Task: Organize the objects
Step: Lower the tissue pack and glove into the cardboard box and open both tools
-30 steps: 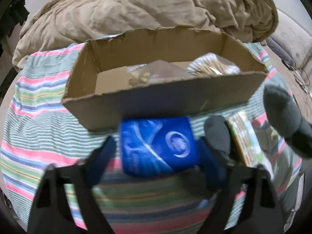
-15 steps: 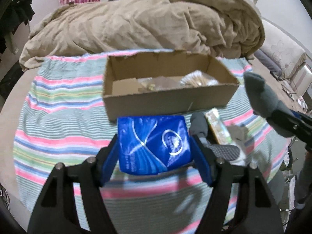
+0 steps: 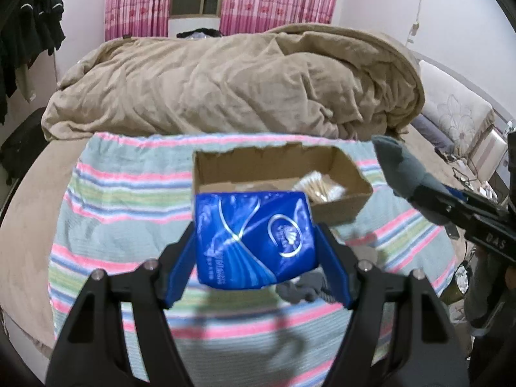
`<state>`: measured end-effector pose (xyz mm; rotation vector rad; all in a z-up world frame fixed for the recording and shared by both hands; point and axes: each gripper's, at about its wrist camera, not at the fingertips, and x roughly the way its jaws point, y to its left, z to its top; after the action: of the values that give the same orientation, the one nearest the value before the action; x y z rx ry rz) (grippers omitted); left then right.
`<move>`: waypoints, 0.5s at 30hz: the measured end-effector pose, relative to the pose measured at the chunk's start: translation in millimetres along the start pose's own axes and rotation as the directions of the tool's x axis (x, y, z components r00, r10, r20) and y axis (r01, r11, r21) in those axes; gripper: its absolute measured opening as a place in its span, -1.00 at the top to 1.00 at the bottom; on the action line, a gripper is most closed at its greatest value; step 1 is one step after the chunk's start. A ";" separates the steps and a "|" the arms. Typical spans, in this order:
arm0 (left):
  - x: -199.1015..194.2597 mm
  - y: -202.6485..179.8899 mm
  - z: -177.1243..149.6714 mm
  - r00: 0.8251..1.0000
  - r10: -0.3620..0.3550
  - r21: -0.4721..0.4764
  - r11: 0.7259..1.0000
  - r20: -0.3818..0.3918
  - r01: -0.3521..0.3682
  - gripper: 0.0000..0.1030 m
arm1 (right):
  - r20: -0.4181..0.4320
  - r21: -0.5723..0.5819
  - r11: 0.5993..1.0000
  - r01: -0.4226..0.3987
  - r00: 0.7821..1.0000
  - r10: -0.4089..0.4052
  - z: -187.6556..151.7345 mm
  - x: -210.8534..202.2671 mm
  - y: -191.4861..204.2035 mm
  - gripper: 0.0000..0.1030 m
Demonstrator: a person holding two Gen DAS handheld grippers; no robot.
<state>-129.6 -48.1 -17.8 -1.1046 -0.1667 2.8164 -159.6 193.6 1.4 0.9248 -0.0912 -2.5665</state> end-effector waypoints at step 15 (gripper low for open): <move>64.0 20.7 46.3 1.000 0.009 0.001 1.000 -0.003 -0.009 -0.41 | -0.027 0.035 0.999 -0.021 0.999 0.022 39.8 76.4 -14.4 0.16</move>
<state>-209.2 -62.2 -29.9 -1.1123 -0.1603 2.8216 -242.7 173.3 -16.2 0.9662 -0.1370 -2.5391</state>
